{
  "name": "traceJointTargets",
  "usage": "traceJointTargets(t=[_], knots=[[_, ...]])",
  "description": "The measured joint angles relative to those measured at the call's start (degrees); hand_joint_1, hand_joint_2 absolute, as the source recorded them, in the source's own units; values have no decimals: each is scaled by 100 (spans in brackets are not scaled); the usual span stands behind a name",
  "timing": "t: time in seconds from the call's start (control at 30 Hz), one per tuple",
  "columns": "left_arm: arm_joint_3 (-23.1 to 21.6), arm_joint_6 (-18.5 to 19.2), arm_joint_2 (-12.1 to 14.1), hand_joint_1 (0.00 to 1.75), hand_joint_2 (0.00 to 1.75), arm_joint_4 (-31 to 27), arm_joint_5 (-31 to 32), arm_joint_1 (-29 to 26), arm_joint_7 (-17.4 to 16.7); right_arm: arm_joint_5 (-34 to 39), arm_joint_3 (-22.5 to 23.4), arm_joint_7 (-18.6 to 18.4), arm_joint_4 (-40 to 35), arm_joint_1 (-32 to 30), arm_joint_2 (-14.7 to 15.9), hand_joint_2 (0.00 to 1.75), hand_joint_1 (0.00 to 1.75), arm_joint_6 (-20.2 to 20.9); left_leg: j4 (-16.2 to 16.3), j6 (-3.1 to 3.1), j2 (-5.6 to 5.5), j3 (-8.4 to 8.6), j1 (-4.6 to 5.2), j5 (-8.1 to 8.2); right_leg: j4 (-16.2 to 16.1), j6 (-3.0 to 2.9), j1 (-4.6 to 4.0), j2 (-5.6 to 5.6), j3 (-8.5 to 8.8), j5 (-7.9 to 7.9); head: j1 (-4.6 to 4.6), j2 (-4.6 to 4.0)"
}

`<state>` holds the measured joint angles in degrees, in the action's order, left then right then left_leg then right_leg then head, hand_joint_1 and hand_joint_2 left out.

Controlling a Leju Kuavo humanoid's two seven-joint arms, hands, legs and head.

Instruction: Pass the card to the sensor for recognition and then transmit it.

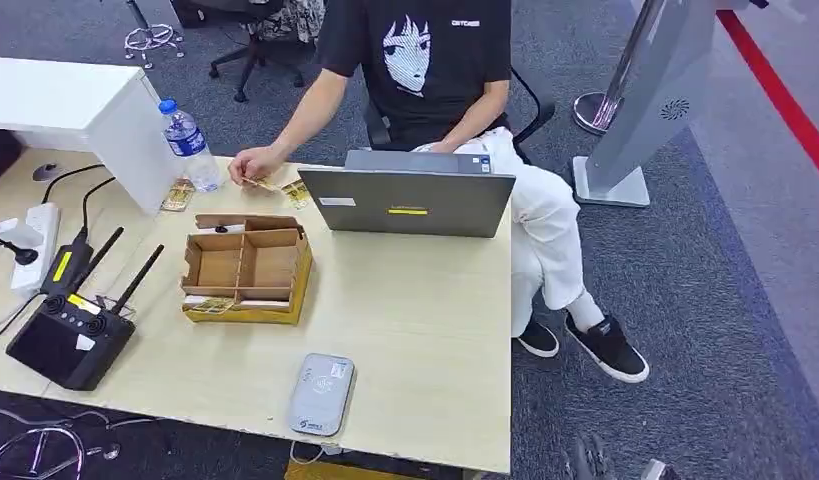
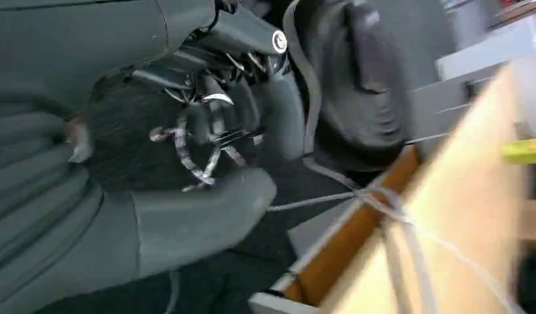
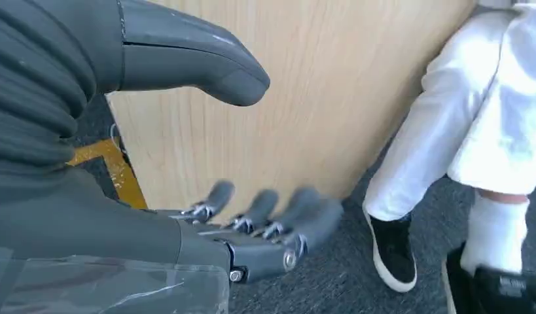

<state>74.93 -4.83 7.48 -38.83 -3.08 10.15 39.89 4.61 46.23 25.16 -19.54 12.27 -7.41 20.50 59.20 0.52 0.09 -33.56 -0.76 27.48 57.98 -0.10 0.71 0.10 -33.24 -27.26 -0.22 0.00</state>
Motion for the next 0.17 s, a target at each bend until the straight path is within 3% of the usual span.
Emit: traceJointTargets(t=[0.13,0.17], knots=[[216,122,207,175,175,994,-199,-20,-149,-70,-31,-61,15,114,0,175,175,-17,1,0,0,0,-3,-3,-1,-1,0,-1,0,2,2,0],[251,107,251,105,175,1180,-212,-25,-212,-87,-48,-77,24,144,0,175,164,-17,1,0,-2,-1,-2,-3,-1,-1,0,-4,0,2,2,0]])
